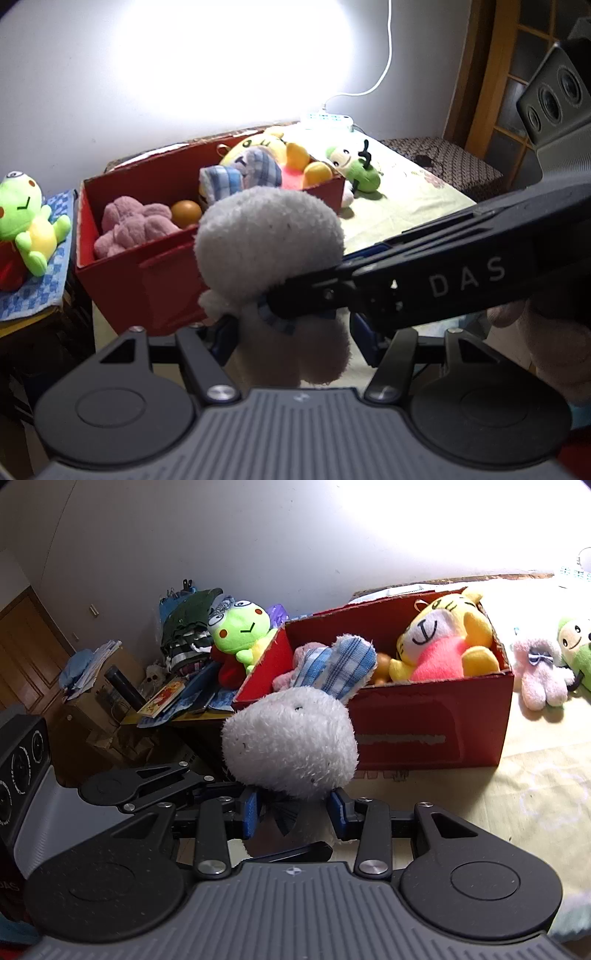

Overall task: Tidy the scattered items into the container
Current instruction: 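Lift the white bunny with both grippers and carry it toward the red box, then lower the white bunny into the red box with both grippers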

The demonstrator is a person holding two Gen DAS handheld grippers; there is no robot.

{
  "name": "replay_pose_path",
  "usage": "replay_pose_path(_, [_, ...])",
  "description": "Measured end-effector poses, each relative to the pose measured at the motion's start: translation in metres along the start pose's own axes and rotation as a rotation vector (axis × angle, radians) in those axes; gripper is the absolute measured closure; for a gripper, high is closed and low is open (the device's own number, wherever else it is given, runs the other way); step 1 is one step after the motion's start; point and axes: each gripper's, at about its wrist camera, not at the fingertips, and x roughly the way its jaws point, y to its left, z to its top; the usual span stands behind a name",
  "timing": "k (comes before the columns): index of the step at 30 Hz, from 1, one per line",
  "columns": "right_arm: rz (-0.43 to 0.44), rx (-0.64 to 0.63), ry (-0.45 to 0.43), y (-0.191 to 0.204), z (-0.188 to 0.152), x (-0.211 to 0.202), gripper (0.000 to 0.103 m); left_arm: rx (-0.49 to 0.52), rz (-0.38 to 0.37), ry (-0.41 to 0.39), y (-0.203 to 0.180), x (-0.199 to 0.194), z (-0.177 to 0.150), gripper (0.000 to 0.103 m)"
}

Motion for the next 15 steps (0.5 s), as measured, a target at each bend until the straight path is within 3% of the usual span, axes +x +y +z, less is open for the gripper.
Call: replay_pose_path(15, [0.098, -0.039, -0.061, -0.028, 0.055, 0.010, 0.062, -0.057, 0.099, -0.059, 0.012, 0.019, 0.058, 0.042])
